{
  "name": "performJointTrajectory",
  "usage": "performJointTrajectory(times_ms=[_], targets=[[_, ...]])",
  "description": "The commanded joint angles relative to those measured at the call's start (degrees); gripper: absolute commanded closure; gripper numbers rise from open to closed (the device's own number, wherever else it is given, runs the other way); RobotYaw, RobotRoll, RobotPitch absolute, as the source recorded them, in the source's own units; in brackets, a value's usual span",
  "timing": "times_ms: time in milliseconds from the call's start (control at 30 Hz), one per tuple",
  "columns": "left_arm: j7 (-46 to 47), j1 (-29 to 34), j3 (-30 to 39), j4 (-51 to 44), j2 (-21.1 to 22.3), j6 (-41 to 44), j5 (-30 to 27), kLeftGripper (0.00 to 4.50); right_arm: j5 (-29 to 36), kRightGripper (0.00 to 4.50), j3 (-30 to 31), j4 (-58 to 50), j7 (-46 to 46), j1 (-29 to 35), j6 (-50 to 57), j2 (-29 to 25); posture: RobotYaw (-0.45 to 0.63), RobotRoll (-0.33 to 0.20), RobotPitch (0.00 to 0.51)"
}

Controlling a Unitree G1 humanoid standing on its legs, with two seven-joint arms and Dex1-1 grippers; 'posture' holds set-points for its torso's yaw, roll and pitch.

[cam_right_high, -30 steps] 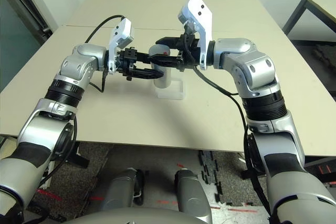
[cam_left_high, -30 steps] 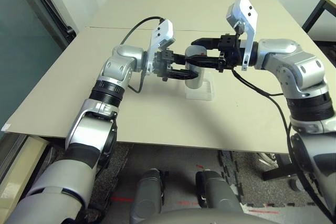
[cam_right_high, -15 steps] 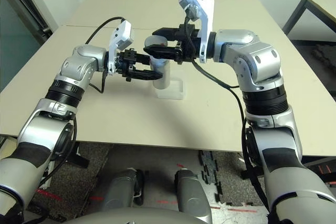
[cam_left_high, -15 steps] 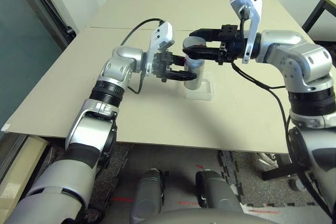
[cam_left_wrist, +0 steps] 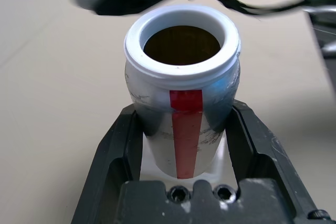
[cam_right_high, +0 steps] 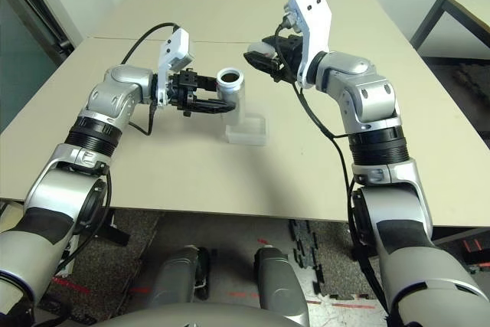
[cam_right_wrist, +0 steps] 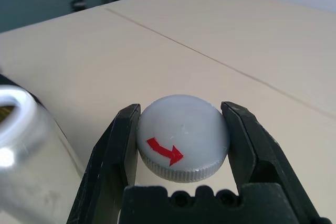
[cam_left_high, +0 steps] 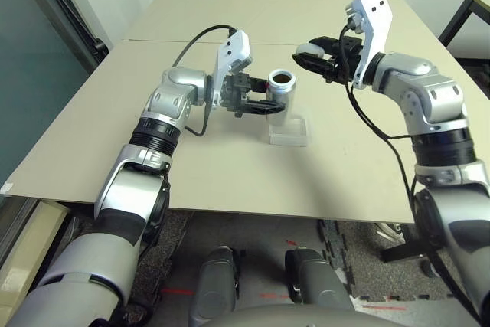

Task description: Pour the medicine from the bottle into the box.

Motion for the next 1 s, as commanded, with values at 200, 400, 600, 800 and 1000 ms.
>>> performJointTrajectory(times_ms=[200,400,600,800,1000], targets=[[10.5,-2.9,5.1,7.1,-0.1,-3.9,1.3,2.02,-4.4,1.92,-3.8,7.4,-11.9,4.4,-7.8,4.9,-0.02,0.000,0.090],[19.5,-4.4,8.2,15.4,0.1,-9.6,2.8,2.02,-7.1,1.92,-5.5,14.4,-17.1,6.9,-16.0,5.5,-0.01,0.000,0.091],[29.0,-5.4,10.3,23.4,-0.2,-18.4,5.1,2.02,-8.2,1.92,-6.6,20.0,-18.8,7.0,-21.0,5.5,0.00,0.000,0.092],[37.7,-5.3,12.2,29.2,-1.1,-24.9,6.3,2.02,-8.8,1.92,-7.4,25.1,-19.5,7.7,-24.6,5.3,0.00,0.000,0.092],[44.7,-3.8,13.9,33.3,-1.5,-26.1,6.5,2.02,-9.1,1.92,-7.8,29.3,-20.6,8.3,-28.3,5.7,-0.01,0.000,0.090]])
